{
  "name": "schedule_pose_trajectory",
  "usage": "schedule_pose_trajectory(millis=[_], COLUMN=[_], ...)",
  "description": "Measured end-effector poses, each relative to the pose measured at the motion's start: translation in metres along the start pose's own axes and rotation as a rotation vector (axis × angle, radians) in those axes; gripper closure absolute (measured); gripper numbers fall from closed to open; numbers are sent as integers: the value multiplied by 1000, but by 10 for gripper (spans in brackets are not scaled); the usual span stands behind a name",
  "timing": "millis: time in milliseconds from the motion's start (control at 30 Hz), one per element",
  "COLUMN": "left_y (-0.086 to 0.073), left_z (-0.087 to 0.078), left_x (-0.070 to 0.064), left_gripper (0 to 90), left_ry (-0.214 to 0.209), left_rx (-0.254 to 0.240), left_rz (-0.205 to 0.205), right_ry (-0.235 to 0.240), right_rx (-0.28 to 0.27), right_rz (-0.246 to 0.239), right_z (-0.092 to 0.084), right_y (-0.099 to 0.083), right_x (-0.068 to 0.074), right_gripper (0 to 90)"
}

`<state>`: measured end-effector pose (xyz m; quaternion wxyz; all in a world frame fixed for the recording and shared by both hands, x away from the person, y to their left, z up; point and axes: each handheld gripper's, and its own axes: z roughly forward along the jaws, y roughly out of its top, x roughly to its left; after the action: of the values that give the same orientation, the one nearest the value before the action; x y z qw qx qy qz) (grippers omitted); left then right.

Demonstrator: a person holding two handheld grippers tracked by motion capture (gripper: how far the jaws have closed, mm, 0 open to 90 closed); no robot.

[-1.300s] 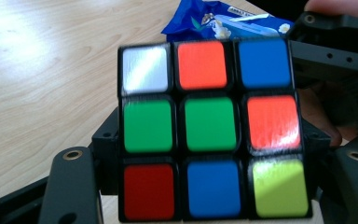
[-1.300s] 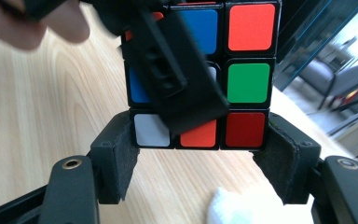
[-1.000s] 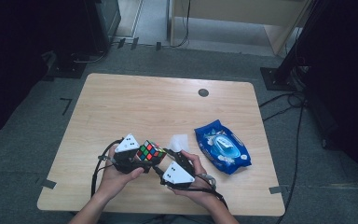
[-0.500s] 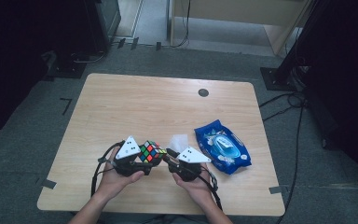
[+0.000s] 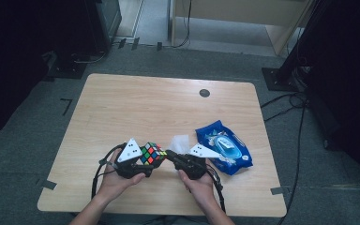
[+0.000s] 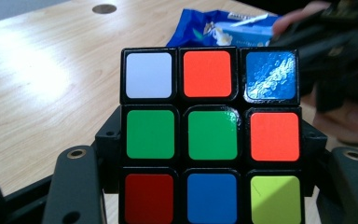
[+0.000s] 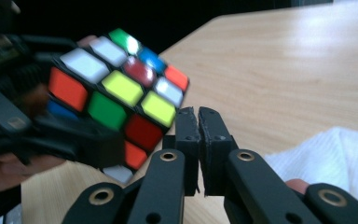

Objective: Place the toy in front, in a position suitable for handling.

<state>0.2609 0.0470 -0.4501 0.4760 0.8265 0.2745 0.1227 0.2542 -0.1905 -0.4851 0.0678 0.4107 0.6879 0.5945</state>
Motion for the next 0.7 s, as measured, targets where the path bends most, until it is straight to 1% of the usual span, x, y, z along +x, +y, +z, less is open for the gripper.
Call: schedule_pose_trajectory(millis=[67,100,167,200,233,267,300,333,367,433,467,500,533,600,700], left_y=[-2,-2,-2,-2,-2,-1,-1,-1,-1,-2,-3,-3,-3,-3,-4], left_z=[1,2,2,2,2,2,2,1,1,1,1,1,0,1,1], left_x=[-1,-1,-2,-2,-3,-4,-4,-5,-6,-7,-8,-8,-7,-6,-5], left_gripper=[342,342,342,342,342,342,342,342,342,341,341,341,341,340,340], left_ry=[-8,-10,-10,2,10,10,2,-2,-2,-8,-14,-25,-33,-37,-41], left_rx=[4,4,5,1,-2,-10,-20,-29,-33,-41,-50,-58,-57,-48,-39], left_rz=[0,-1,1,7,11,14,12,17,24,36,37,30,28,25,22], right_ry=[2,-5,-9,-37,-79,-79,-115,-107,-84,-18,4,-1,2,26,38], right_rx=[-21,-21,-21,-19,-6,-6,25,40,46,50,44,45,42,38,26], right_rz=[-19,-36,-49,-47,-39,-39,-18,-3,14,19,17,3,3,24,5], right_z=[-3,-4,-5,-5,-5,-5,-3,-1,0,1,2,2,2,2,0], right_y=[2,3,4,4,4,4,3,1,0,-1,-1,0,1,0,0], right_x=[1,2,2,1,1,1,0,-2,-3,-2,0,1,2,0,0], right_gripper=[900,900,900,880,884,884,888,899,900,900,900,900,900,900,900])
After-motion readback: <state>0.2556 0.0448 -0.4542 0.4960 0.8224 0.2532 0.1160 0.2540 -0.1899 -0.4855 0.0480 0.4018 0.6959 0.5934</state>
